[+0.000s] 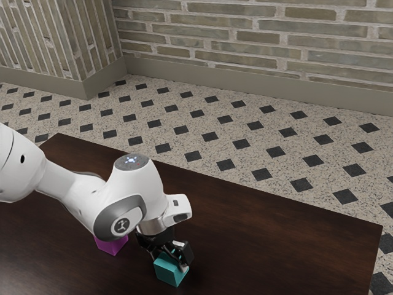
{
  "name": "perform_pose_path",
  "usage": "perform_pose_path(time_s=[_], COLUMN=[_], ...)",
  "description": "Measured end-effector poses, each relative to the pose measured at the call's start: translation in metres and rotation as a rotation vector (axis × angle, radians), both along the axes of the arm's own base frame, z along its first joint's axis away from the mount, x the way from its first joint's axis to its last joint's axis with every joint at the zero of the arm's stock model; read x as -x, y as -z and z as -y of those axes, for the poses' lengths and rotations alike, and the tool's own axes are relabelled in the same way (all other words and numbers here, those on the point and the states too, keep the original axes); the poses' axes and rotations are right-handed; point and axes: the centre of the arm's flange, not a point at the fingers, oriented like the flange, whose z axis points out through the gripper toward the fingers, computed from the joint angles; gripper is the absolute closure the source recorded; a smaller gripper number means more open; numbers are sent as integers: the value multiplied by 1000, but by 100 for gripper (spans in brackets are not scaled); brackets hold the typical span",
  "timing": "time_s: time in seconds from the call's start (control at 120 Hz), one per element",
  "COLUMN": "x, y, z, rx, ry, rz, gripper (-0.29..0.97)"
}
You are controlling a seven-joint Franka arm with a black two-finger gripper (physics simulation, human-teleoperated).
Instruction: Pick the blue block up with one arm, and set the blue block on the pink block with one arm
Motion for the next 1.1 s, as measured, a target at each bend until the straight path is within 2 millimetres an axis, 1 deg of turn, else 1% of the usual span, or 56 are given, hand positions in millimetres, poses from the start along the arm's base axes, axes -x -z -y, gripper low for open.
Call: perform_pose_path(time_s=[0.183, 0.5, 0.75, 0.9, 1.1], x=[1, 2, 2, 2, 9], y=[3, 4, 2, -25, -64], z=[0, 2, 3, 4, 3], rx=[4, 10, 16, 41, 60], ry=[0, 7, 6, 10, 19], rz=[-9, -14, -13, 18, 12], gripper=[3, 20, 28, 31, 33])
